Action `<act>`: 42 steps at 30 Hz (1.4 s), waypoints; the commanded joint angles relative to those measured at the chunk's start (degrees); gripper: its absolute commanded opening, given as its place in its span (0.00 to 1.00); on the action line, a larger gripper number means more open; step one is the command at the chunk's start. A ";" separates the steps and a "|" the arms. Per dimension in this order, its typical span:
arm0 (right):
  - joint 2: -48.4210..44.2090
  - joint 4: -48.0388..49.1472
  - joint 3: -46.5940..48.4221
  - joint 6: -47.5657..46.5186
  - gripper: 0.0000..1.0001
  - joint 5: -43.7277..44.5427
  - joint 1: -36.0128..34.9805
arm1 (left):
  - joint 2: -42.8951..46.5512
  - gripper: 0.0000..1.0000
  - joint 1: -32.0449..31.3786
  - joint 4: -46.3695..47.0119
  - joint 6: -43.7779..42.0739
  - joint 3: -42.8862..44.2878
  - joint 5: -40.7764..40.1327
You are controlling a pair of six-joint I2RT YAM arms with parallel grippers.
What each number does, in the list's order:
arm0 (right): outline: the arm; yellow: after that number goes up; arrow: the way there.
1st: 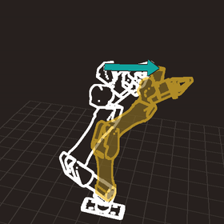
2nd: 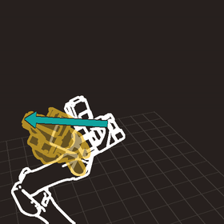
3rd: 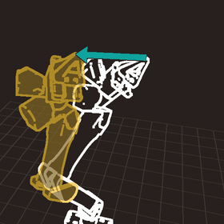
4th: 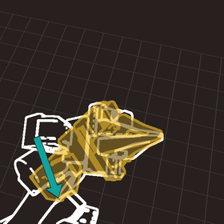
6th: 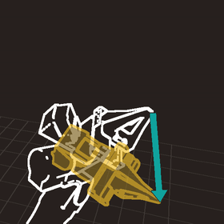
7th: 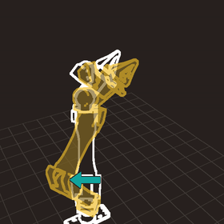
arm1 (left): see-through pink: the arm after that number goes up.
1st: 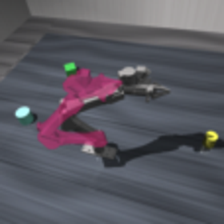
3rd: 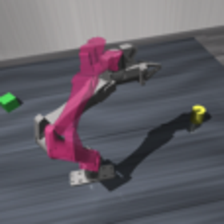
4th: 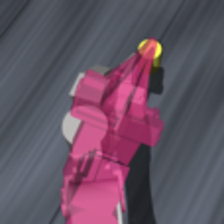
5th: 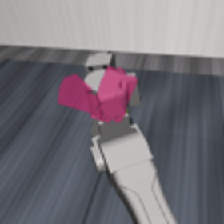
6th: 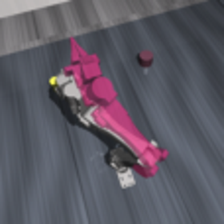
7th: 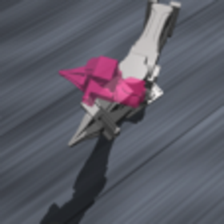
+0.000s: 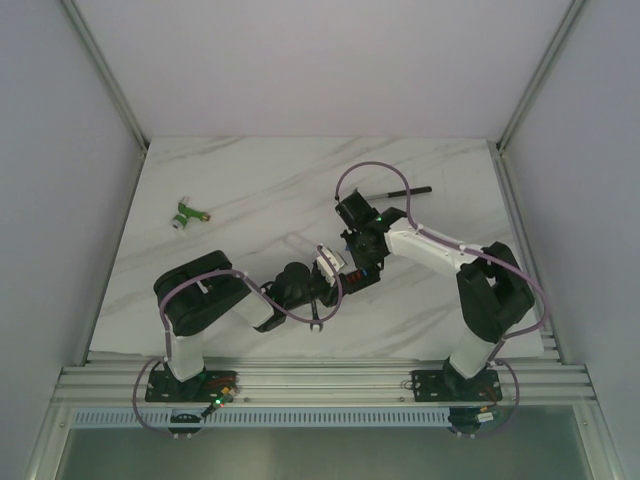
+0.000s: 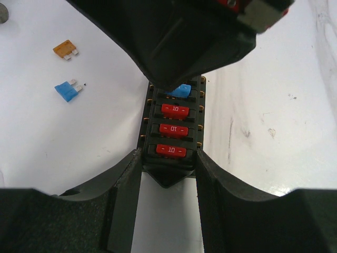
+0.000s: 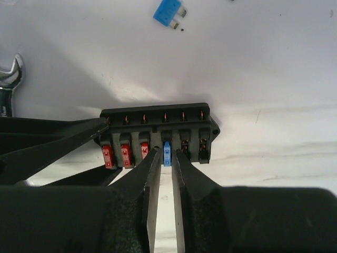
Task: Snap on the fuse box
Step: Adjust the fuse in the fuse box base.
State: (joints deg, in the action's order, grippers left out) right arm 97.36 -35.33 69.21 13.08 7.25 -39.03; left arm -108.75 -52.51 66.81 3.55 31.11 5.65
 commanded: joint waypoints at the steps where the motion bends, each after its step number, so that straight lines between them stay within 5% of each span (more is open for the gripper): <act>1: 1.71 0.82 -1.58 0.25 0.20 -0.78 0.55 | -0.56 0.12 -0.15 -3.52 -0.07 -0.36 -0.74; 5: 2.49 0.69 -1.79 0.27 0.17 -0.47 0.69 | -0.67 0.12 -0.16 -3.61 -0.12 -0.26 -0.73; 11: 4.66 0.42 -1.65 0.27 0.00 -1.04 0.88 | -0.68 0.12 -0.13 -3.55 -0.08 -0.24 -0.80; 25: 14.57 -4.98 -4.18 0.23 0.00 1.56 0.96 | -0.84 0.11 -0.05 -3.35 -0.03 -0.35 -0.94; 42: 21.88 0.62 -4.26 -1.61 0.00 -6.82 -1.86 | -1.21 0.11 0.05 -3.35 0.14 -0.13 -0.90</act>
State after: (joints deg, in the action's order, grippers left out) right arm 103.92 -38.61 72.42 10.61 7.46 -39.59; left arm -108.75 -52.51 66.54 3.57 31.18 5.28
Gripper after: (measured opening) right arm 0.023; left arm 0.513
